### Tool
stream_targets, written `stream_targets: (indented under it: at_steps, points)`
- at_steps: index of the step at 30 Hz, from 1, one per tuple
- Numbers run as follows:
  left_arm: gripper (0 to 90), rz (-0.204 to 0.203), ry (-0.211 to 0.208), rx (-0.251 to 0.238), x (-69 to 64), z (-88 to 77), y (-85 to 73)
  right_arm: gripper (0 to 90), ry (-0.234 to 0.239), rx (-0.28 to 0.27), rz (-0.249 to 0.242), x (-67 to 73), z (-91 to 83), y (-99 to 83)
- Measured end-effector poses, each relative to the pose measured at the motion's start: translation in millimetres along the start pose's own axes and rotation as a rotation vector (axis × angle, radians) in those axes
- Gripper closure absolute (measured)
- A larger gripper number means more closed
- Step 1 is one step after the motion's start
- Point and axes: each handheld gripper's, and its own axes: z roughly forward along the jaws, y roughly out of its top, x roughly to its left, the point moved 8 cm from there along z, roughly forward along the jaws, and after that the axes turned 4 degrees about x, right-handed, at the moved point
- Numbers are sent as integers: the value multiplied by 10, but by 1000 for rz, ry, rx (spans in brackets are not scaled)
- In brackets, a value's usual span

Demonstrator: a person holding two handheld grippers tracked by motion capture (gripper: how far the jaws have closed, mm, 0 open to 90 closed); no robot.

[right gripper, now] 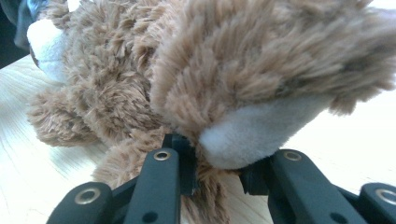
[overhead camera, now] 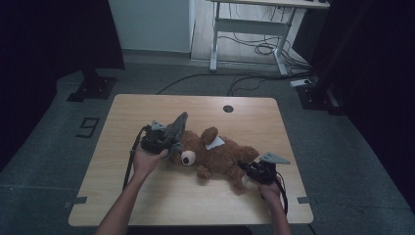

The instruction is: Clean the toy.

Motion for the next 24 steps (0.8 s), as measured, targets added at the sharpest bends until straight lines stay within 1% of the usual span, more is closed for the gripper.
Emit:
stream_targets:
  at_steps: [2,3,5,6,10,13,14,15,17,18,20,21,22,23,24]
  points:
    - [785,2,6,23,47,63,-150,715,0,0,3,-2,7,-3]
    - [787,-6,6,33,56,108,-230,715,-1,-2,4,-3,15,-3]
    - [789,-31,-24,40,53,206,-367,716,-7,3,8,-4,33,-9]
    - [789,-35,-29,46,52,248,-420,716,-7,3,8,-4,33,-9]
    - [789,-52,-52,78,51,383,-549,717,-13,7,6,-9,35,-12]
    - [787,-53,-61,84,65,389,-569,717,-15,7,-2,-21,40,0]
    - [787,-55,-66,83,82,356,-555,717,-15,7,-2,-21,40,0]
    - [785,-60,-65,72,119,300,-522,717,-18,7,-4,-29,41,5]
    - [783,-96,-69,13,193,134,-401,716,-23,9,-10,-41,35,14]
    - [783,-98,-72,-16,207,41,-320,716,-27,7,-12,-47,33,18]
    - [783,-71,-78,-63,186,-142,-132,716,-25,6,-13,-50,31,20]
    - [782,-59,-97,-99,143,-247,5,716,-25,6,-14,-49,32,21]
    - [782,-55,-108,-118,109,-298,88,716,-23,5,-14,-41,32,23]
    - [782,-40,-117,-131,57,-346,190,716,-23,4,-16,-37,30,24]
    - [782,-20,-119,-132,4,-373,282,716,-23,5,-18,-34,27,25]
